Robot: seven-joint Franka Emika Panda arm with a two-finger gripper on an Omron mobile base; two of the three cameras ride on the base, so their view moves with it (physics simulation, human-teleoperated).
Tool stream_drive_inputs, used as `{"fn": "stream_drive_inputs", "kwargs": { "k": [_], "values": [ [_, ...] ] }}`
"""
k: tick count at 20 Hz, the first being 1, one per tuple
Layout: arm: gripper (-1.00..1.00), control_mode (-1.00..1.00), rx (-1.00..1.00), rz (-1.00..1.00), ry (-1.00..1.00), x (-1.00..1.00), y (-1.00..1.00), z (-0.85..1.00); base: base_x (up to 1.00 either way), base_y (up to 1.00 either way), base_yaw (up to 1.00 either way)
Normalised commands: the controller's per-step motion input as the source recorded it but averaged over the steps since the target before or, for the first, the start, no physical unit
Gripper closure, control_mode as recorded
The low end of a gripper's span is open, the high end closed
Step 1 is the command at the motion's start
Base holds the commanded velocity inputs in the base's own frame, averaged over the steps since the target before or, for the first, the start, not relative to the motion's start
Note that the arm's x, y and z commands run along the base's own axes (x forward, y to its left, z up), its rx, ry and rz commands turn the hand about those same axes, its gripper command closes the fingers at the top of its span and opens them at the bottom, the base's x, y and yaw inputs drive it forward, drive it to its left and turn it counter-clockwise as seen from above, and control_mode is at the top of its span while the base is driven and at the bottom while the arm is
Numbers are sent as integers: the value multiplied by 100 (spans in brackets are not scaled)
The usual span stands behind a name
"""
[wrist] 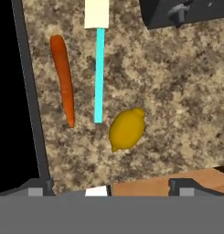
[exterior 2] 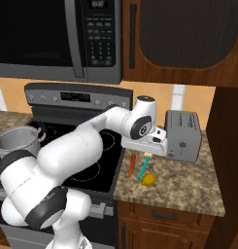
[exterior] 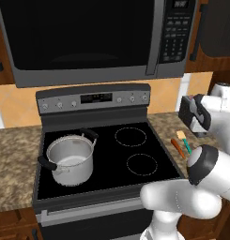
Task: Put the lemon and carrot in the pot. Retrieve the spatula and lightly stir the vegetables in the pot.
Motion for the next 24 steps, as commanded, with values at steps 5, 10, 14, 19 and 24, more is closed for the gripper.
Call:
{"fn": "stream_drive_inputs", "kwargs": {
  "k": [5,10,14,19,24],
  "values": [
    [-100,-100,0,-5,12,0,-13,-62,0,0,0],
    [-100,-100,0,-2,9,0,-7,-65,0,0,0],
    [-100,-100,0,-2,2,1,-2,-54,0,0,0],
    [-100,-100,0,-3,0,16,0,-25,0,0,0],
    [-100,-100,0,-4,0,17,-8,-16,0,0,0]
  ]
}}
